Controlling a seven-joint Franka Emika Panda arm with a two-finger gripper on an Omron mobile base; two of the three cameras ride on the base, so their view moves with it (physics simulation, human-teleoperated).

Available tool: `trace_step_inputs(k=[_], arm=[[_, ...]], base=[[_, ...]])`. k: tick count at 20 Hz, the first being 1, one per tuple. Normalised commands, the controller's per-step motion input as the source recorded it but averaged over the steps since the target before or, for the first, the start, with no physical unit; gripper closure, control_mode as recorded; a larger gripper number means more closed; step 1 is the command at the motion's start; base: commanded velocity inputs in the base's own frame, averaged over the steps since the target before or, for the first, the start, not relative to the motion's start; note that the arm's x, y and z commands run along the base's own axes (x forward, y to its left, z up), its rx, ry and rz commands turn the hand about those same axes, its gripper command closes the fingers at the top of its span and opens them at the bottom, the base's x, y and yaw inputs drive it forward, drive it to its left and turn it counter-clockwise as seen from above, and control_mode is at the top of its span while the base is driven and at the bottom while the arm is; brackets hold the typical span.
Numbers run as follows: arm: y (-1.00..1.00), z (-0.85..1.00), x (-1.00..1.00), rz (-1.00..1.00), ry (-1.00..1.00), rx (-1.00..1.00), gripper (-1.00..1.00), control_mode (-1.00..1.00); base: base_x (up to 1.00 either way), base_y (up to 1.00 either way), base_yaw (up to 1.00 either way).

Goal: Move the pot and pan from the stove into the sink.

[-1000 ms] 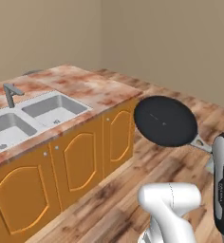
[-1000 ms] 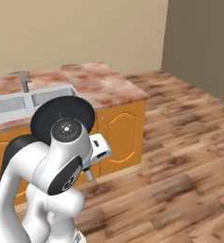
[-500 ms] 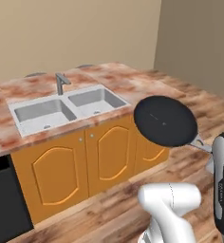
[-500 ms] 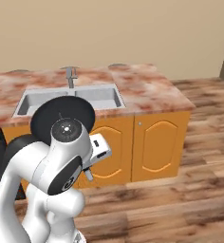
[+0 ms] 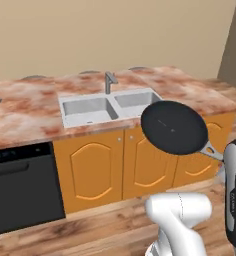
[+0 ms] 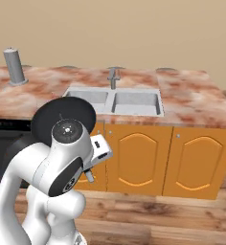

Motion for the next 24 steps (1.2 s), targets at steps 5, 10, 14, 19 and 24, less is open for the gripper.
trace_step_inputs(k=[5, 10, 14, 19, 24], arm=[[0.0, 0.0, 0.0, 0.0, 0.0, 0.0, 1.0, 1.0], [0.0, 0.0, 0.0, 0.0, 0.0, 0.0, 1.0, 1.0], [0.0, 0.0, 0.0, 0.0, 0.0, 0.0, 1.0, 1.0], [0.0, 0.0, 0.0, 0.0, 0.0, 0.0, 1.0, 1.0], [0.0, 0.0, 0.0, 0.0, 0.0, 0.0, 1.0, 1.0]], base=[[-0.01, -0.07, 0.37], [0.0, -0.22, 0.0], [0.19, -0.82, 0.02], [0.19, -0.95, 0.04], [0.05, -0.8, 0.06]])
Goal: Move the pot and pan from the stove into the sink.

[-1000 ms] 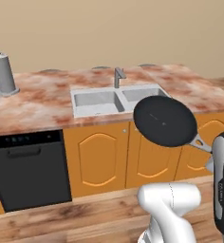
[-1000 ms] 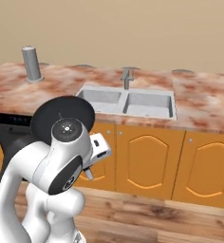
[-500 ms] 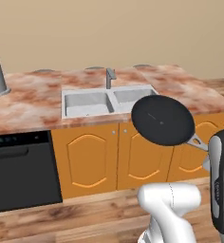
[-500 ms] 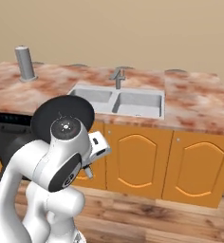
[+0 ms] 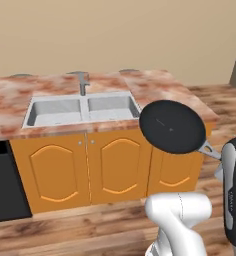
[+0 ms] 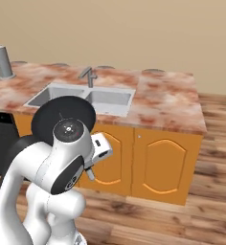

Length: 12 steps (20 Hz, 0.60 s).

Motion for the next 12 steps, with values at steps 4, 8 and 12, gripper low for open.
trace_step_inputs(k=[4, 8, 12], arm=[[0.0, 0.0, 0.0, 0.0, 0.0, 0.0, 1.0, 1.0], [0.0, 0.0, 0.0, 0.0, 0.0, 0.0, 1.0, 1.0], [0.0, 0.0, 0.0, 0.0, 0.0, 0.0, 1.0, 1.0]], base=[[0.0, -0.67, 0.04], [0.0, -0.09, 0.0], [0.1, 0.0, 0.0]])
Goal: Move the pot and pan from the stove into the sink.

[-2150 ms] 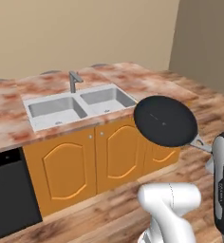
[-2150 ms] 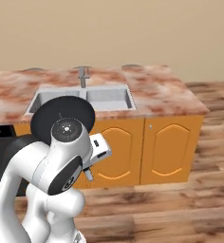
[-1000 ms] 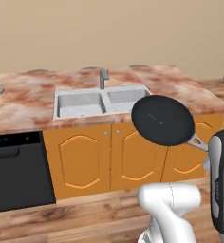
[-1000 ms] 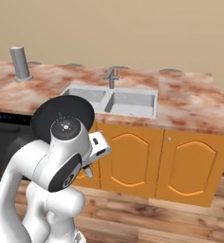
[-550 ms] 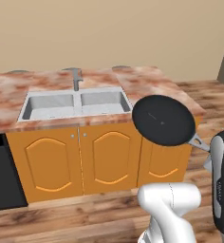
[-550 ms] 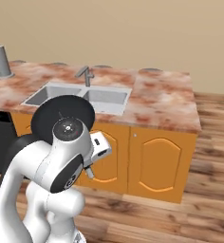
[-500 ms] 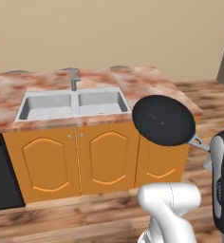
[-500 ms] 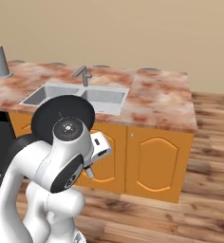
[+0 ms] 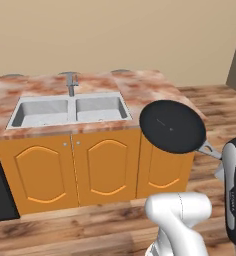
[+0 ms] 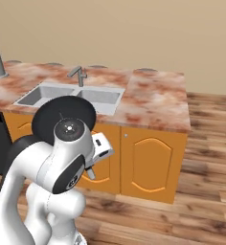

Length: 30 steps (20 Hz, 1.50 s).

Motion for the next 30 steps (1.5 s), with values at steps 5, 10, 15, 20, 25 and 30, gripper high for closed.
trace_step_inputs(k=[5, 10, 15, 20, 25, 30], arm=[[0.0, 0.0, 0.0, 0.0, 0.0, 0.0, 1.0, 1.0], [0.0, 0.0, 0.0, 0.0, 0.0, 0.0, 1.0, 1.0], [0.0, 0.0, 0.0, 0.0, 0.0, 0.0, 1.0, 1.0], [0.0, 0.0, 0.0, 0.0, 0.0, 0.0, 1.0, 1.0], [0.0, 0.0, 0.0, 0.0, 0.0, 0.0, 1.0, 1.0], [0.0, 0.0, 0.0, 0.0, 0.0, 0.0, 1.0, 1.0]], base=[[0.33, 0.0, 0.0], [0.73, 0.03, -0.01], [0.82, 0.09, -0.02], [0.8, 0.12, -0.02], [0.77, 0.15, -0.03], [0.29, 0.14, -0.03]])
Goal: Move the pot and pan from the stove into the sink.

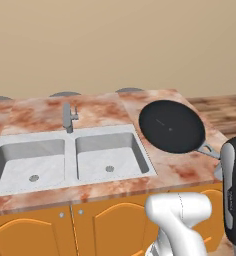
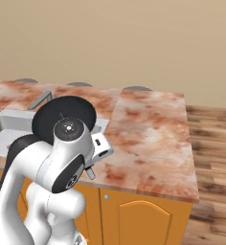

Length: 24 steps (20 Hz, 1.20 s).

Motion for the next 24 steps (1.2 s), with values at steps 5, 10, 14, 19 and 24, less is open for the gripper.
trace_step_inputs(k=[5, 10, 14, 19, 24], arm=[[0.01, 0.0, 0.12, 0.0, 0.0, 0.0, 1.0, -1.0], [0.43, -0.06, 0.55, 0.0, 0.1, -0.01, 1.0, -1.0], [0.5, -0.04, 0.56, 0.0, 0.18, -0.01, 1.0, -1.0], [0.36, 0.0, 0.63, 0.0, 0.22, -0.02, 1.0, -1.0], [0.24, 0.0, 0.58, 0.0, 0.22, -0.04, 1.0, -1.0]], base=[[0.0, 0.0, 0.0], [0.0, 0.0, 0.0], [0.0, 0.0, 0.0], [0.0, 0.0, 0.0], [0.0, 0.0, 0.0]])
